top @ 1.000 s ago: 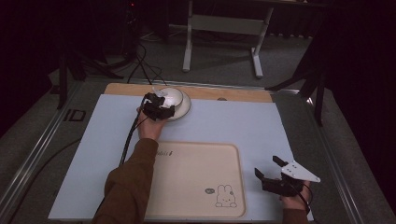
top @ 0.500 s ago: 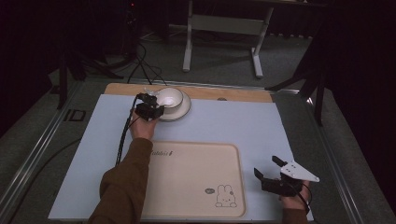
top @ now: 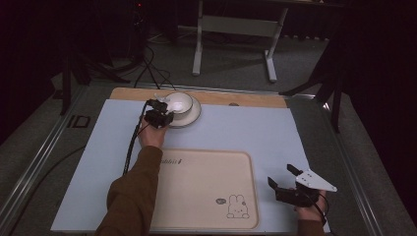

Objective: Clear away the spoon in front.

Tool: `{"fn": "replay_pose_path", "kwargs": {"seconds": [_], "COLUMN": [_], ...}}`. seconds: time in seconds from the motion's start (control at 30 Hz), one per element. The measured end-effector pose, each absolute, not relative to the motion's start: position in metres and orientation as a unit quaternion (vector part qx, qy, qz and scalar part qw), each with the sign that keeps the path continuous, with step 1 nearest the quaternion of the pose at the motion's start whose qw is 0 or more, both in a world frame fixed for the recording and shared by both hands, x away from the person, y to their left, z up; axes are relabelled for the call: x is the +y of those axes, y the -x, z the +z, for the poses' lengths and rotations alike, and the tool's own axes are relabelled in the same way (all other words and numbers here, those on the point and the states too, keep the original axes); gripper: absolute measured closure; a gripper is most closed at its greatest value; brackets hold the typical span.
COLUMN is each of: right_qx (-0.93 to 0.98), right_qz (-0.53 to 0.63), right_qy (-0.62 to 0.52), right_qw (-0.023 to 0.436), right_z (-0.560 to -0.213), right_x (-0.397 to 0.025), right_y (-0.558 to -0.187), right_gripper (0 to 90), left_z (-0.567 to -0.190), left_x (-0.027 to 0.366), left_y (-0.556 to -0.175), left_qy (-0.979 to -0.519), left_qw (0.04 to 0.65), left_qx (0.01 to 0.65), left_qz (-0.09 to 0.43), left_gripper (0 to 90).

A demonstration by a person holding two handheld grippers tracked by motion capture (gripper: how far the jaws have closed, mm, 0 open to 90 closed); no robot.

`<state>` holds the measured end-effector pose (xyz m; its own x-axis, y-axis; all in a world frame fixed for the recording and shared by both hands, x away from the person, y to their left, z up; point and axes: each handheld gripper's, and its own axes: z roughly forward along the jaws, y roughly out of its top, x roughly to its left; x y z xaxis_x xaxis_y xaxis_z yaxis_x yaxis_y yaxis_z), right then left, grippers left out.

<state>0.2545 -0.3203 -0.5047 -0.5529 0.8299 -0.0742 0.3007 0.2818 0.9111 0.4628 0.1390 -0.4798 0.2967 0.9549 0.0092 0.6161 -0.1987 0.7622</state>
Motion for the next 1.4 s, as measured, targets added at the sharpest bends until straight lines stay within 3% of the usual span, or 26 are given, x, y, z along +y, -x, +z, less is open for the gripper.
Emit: {"fn": "replay_pose_path", "kwargs": {"seconds": [0.17, 0.6, 1.4], "right_qx": [0.749, 0.749, 0.749], "right_qz": [0.465, 0.464, 0.465], "right_qy": [-0.378, -0.379, -0.377], "right_qw": [0.284, 0.283, 0.283], "right_z": [-0.505, -0.505, -0.505], "right_x": [-0.320, -0.321, -0.319], "right_y": [-0.255, -0.254, -0.254], "right_gripper": [13.6, 13.6, 13.6], "left_z": [-0.478, -0.478, -0.456], "left_x": [0.140, 0.141, 0.144], "left_y": [-0.463, -0.462, -0.447], "left_qy": [-0.727, -0.727, -0.713], "left_qw": [0.346, 0.352, 0.371], "left_qx": [0.537, 0.539, 0.531], "left_qz": [0.251, 0.242, 0.267], "left_gripper": [69.6, 74.1, 74.4]}}
